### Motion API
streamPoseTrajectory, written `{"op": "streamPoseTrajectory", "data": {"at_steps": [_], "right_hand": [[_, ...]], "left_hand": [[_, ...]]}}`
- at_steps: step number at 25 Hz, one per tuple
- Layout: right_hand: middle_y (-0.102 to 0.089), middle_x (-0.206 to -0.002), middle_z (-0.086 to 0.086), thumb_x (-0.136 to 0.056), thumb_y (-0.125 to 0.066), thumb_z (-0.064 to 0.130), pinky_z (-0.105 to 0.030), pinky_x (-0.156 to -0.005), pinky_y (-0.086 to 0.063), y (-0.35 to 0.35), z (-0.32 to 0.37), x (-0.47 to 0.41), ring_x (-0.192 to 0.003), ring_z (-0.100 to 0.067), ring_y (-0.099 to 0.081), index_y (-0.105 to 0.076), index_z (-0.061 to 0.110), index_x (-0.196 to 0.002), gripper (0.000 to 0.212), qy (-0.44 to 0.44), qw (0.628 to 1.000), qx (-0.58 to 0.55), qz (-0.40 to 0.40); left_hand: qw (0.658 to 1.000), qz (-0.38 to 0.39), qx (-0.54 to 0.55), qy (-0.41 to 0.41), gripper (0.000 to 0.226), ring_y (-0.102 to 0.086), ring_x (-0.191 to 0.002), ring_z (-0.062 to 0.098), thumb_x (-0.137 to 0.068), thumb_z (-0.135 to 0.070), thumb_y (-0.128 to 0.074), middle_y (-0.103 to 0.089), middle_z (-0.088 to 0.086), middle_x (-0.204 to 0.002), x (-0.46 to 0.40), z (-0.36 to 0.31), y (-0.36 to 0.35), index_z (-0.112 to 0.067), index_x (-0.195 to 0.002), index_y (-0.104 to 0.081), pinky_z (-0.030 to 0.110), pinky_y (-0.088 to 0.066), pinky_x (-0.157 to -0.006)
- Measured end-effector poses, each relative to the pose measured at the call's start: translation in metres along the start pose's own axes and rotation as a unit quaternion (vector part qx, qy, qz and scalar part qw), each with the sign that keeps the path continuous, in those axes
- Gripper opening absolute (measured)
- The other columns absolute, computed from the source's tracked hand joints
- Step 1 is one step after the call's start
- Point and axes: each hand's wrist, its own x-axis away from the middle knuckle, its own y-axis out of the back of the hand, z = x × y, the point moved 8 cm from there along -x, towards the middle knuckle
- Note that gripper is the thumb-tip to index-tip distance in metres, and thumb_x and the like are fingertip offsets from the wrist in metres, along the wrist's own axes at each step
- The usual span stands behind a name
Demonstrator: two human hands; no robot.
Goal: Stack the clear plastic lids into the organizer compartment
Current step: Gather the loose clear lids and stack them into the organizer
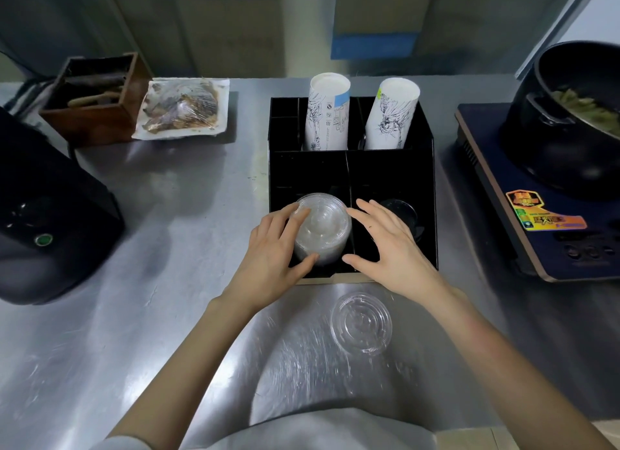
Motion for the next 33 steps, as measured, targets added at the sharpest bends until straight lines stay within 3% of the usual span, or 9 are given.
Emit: {"op": "streamPoseTrajectory", "data": {"at_steps": [5,9,12,16,20,23,29,33], "right_hand": [[-0.038,-0.141,0.0,-0.081,-0.058,0.032,-0.028,-0.109,-0.014,0.008,-0.007,0.036,-0.133,-0.009,-0.022,-0.037,0.02,-0.13,0.054,-0.012,0.998,-0.036,-0.056],[-0.04,-0.133,0.009,-0.08,-0.056,0.033,-0.03,-0.108,-0.021,0.0,-0.021,0.066,-0.127,-0.001,-0.025,-0.041,0.023,-0.128,0.051,-0.034,0.996,-0.056,-0.061],[-0.041,-0.131,0.009,-0.08,-0.056,0.033,-0.03,-0.108,-0.024,-0.01,-0.033,0.088,-0.127,-0.005,-0.029,-0.042,0.022,-0.127,0.05,-0.058,0.995,-0.062,-0.051],[-0.041,-0.129,0.009,-0.078,-0.055,0.037,-0.027,-0.104,-0.023,-0.024,-0.045,0.11,-0.12,0.001,-0.028,-0.041,0.022,-0.128,0.053,-0.084,0.995,-0.036,-0.027],[-0.041,-0.137,-0.003,-0.077,-0.062,0.034,-0.024,-0.105,-0.019,-0.041,-0.056,0.124,-0.127,-0.014,-0.033,-0.04,0.019,-0.129,0.059,-0.11,0.994,-0.03,0.003],[-0.039,-0.14,-0.004,-0.075,-0.065,0.033,-0.026,-0.107,-0.019,-0.05,-0.058,0.129,-0.129,-0.017,-0.032,-0.039,0.018,-0.13,0.062,-0.119,0.992,-0.029,0.017],[-0.04,-0.139,-0.006,-0.067,-0.051,0.052,-0.029,-0.107,-0.02,-0.062,-0.055,0.134,-0.126,-0.013,-0.031,-0.04,0.016,-0.129,0.073,-0.121,0.992,-0.032,0.026],[-0.042,-0.137,-0.008,-0.068,-0.058,0.036,-0.024,-0.107,-0.018,-0.067,-0.056,0.133,-0.127,-0.016,-0.03,-0.041,0.015,-0.128,0.066,-0.121,0.992,-0.023,0.024]], "left_hand": [[0.999,-0.004,0.012,-0.051,0.05,-0.035,-0.113,0.021,-0.082,-0.038,-0.043,-0.044,0.014,-0.132,0.016,-0.027,-0.007,-0.017,-0.127,-0.035,0.032,-0.028,-0.091],[0.996,0.021,0.031,-0.082,0.046,-0.038,-0.112,0.019,-0.083,-0.037,-0.043,-0.045,0.009,-0.129,0.033,-0.041,-0.024,-0.018,-0.125,-0.038,0.032,-0.03,-0.093],[0.992,0.055,0.043,-0.104,0.046,-0.038,-0.113,0.018,-0.082,-0.038,-0.044,-0.043,0.006,-0.125,0.045,-0.051,-0.043,-0.019,-0.124,-0.039,0.033,-0.031,-0.092],[0.987,0.124,0.031,-0.102,0.056,-0.033,-0.118,0.024,-0.08,-0.045,-0.045,-0.042,0.017,-0.133,0.056,-0.056,-0.073,-0.016,-0.127,-0.035,0.039,-0.031,-0.095],[0.978,0.194,0.004,-0.079,0.069,-0.022,-0.129,0.027,-0.082,-0.039,-0.061,-0.022,0.012,-0.147,0.064,-0.054,-0.099,-0.014,-0.135,-0.025,0.035,-0.018,-0.103],[0.976,0.204,-0.009,-0.078,0.071,-0.02,-0.13,0.028,-0.081,-0.039,-0.061,-0.019,0.013,-0.148,0.066,-0.054,-0.108,-0.014,-0.136,-0.024,0.037,-0.018,-0.104],[0.973,0.216,-0.018,-0.081,0.071,-0.017,-0.131,0.027,-0.081,-0.039,-0.062,-0.021,0.014,-0.146,0.068,-0.052,-0.118,-0.013,-0.136,-0.024,0.038,-0.016,-0.105],[0.972,0.222,-0.025,-0.079,0.07,-0.017,-0.131,0.026,-0.081,-0.039,-0.061,-0.021,0.013,-0.146,0.069,-0.048,-0.122,-0.013,-0.135,-0.024,0.036,-0.015,-0.105]]}}
